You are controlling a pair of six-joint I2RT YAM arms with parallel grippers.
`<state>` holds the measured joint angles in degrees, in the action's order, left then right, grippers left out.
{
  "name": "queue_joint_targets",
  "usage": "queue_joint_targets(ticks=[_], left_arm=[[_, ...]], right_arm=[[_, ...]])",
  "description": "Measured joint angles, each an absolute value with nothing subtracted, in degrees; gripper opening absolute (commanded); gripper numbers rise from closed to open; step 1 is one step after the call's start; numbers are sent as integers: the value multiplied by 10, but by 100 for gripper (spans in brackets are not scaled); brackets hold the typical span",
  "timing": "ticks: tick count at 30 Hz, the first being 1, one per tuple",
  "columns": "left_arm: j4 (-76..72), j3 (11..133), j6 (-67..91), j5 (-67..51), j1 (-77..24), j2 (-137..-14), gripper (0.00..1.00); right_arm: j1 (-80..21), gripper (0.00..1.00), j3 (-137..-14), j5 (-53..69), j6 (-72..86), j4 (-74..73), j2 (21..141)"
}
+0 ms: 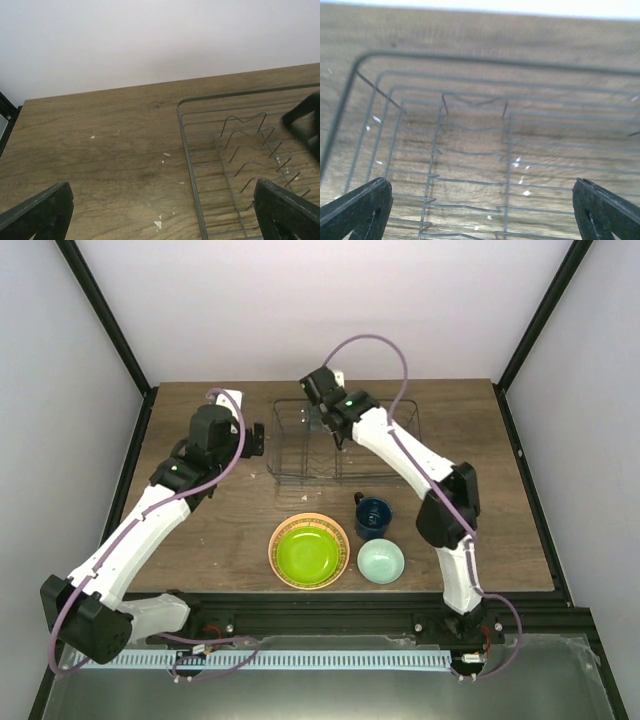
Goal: Load the mixed dishes into the dish rack
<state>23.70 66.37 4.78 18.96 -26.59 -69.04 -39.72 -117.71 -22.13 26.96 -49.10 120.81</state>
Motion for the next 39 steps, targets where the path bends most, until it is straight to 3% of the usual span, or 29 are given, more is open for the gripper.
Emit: queue_joint_targets(ticks=[7,14,22,39], left_arm=[[262,663,59,151,-265,-693,99],[268,566,88,70,-274,-647,99],[260,542,130,13,-401,-676,100],[218,664,163,-18,-556,-924,97]], right_arm=[[-395,100,-1082,-297,227,-482,1026],[-385,100,-826,-337,241,-473,838],[-364,100,-662,-281,271,-456,699],[-331,100,-572,-247,318,-502,541]])
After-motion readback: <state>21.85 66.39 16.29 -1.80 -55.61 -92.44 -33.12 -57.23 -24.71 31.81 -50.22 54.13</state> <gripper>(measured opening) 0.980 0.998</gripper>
